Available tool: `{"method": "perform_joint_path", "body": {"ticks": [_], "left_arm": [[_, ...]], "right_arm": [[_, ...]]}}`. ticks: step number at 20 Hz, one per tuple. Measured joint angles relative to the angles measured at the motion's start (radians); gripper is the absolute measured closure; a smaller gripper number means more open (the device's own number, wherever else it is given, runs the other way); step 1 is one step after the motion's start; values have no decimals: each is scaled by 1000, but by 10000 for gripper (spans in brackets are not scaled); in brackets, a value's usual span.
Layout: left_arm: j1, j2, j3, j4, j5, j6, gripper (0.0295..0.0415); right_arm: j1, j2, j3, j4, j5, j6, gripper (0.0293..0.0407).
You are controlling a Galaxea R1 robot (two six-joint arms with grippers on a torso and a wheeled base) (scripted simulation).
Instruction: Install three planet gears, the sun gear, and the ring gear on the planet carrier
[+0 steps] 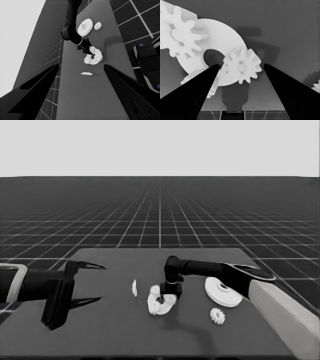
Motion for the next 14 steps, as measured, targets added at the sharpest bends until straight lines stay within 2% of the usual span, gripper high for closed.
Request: {"method": "perform_joint_path", "body": {"ticks": [3,10,11,12,14], "left_arm": [[0,0,0,0,0,0,326],[0,0,0,0,0,0,326],[0,0,0,0,0,0,326],[0,0,0,0,0,0,326],[0,0,0,0,0,0,326]], "right_arm": [[122,-26,92,113,-48,55,315],[155,-28,101,146,-54,61,315],[151,-252,433,139,-62,121,315],[148,-450,575,138,-58,93,315],[147,-628,638,140,-41,-3,315]]}}
